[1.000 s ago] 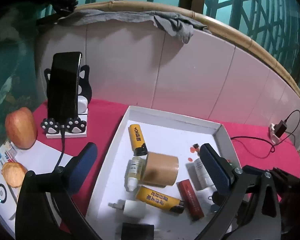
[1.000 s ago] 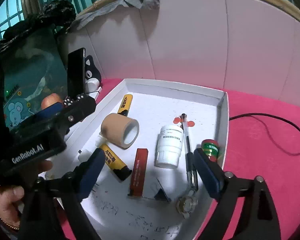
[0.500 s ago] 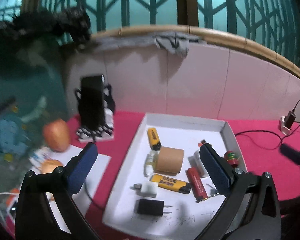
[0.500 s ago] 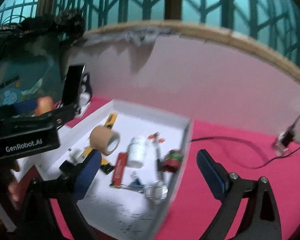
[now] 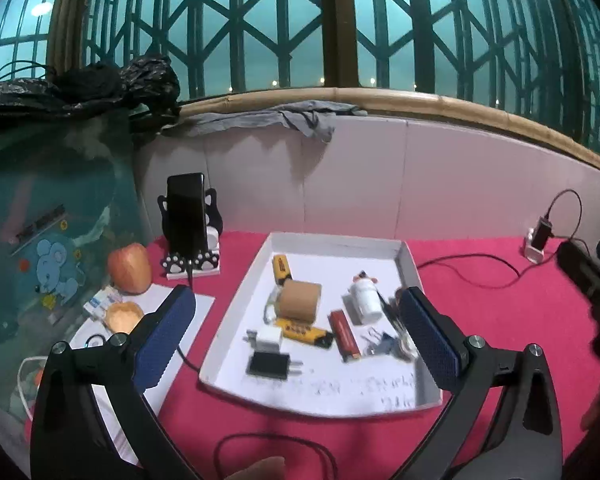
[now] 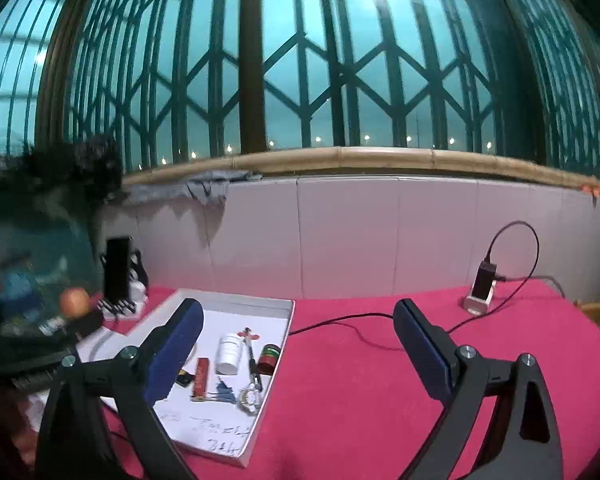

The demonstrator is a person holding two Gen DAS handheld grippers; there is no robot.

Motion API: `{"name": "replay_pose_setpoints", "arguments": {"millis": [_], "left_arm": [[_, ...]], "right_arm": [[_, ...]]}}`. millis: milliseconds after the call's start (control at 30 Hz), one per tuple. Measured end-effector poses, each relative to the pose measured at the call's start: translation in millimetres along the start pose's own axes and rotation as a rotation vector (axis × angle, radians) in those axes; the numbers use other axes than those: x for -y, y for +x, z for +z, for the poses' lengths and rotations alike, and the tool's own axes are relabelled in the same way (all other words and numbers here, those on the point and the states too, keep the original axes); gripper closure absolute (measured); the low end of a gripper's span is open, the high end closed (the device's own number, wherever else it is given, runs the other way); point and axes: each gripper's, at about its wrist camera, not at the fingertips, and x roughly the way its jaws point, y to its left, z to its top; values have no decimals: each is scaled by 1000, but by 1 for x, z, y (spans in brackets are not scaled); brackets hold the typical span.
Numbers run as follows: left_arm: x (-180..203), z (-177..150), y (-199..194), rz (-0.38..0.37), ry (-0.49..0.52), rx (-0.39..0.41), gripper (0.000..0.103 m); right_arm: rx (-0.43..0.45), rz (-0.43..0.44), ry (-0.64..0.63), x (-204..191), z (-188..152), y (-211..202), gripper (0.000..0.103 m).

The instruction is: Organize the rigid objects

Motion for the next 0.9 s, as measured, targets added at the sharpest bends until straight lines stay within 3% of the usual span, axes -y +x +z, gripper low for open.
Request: {"name": "replay_pose_setpoints", "arguments": {"millis": [333, 500, 700, 900], "left_arm": [[11, -24, -29, 1, 5, -49, 0], [17, -35, -44, -30, 0, -63, 0], [25, -40, -62, -41, 25, -36, 0], [20, -43, -71, -34, 1, -35, 0]], "right_arm": [[59, -12, 150, 43, -9, -60, 0], [46, 52, 219, 58, -14, -78, 0], [71, 6, 204, 57, -28, -98, 0], [38, -17, 164, 51, -38, -100, 0]]}}
